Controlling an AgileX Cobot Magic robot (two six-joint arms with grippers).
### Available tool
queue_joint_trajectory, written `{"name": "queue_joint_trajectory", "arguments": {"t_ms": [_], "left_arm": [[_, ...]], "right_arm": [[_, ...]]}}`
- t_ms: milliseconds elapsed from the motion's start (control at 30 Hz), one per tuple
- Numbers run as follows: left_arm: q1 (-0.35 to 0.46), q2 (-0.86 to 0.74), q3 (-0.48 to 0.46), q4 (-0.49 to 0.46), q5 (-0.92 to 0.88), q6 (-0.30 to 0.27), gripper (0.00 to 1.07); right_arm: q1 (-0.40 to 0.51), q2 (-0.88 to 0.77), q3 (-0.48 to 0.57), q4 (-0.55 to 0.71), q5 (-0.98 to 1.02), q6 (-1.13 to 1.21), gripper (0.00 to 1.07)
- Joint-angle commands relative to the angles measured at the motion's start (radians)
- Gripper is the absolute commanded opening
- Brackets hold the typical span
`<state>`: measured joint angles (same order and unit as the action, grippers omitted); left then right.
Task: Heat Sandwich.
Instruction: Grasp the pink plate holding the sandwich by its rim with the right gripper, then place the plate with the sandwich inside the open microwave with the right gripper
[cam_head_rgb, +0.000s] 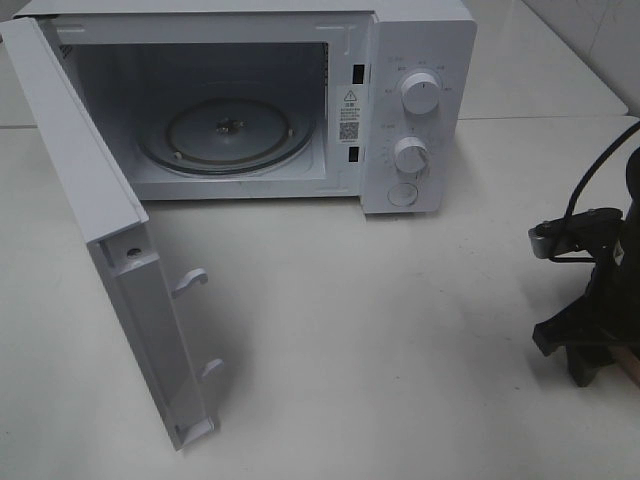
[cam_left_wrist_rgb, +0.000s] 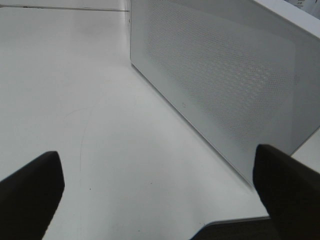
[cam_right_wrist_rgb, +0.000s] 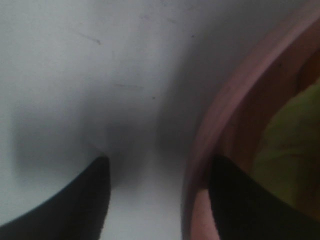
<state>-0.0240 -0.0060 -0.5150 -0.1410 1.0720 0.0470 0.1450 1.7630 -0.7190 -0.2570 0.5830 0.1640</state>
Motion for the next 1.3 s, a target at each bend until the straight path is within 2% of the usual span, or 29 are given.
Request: {"name": "queue_joint_trajectory", "arguments": {"t_ms": [33,100,133,200,600,733,1300], "left_arm": [[-0.007,-0.016,0.002,-0.008,-0.004,0.000,0.97],[-0.007,-0.016,0.002,-0.008,-0.004,0.000,0.97],[-0.007,-0.016,0.002,-0.008,-0.004,0.000,0.97],[-0.007,-0.016,0.002,-0.008,-0.004,0.000,0.97],[-0.007,-0.016,0.002,-0.008,-0.004,0.000,0.97],[-0.007,-0.016,0.002,-0.008,-0.004,0.000,0.97],[-0.007,-0.016,0.002,-0.008,-0.004,0.000,0.97]], "right_arm": [[-0.005,0.008,0.008,-0.076,0.019,0.089,0.30],[-0.005,0.008,0.008,-0.093,0.020,0.125,0.16],[-0.005,0.008,0.008,-0.093,0.020,0.125,0.16],[-0.004,0.008,0.008,-0.096,0.029,0.142,0.00],[-0.001,0.005,0.007,-0.096,0.040,0.141,0.00],[0.028,-0.021,0.006,-0.116,0.047,0.147,0.00],[0.186,-0.059,0.006,-0.353,0.209,0.365,0.00]]}}
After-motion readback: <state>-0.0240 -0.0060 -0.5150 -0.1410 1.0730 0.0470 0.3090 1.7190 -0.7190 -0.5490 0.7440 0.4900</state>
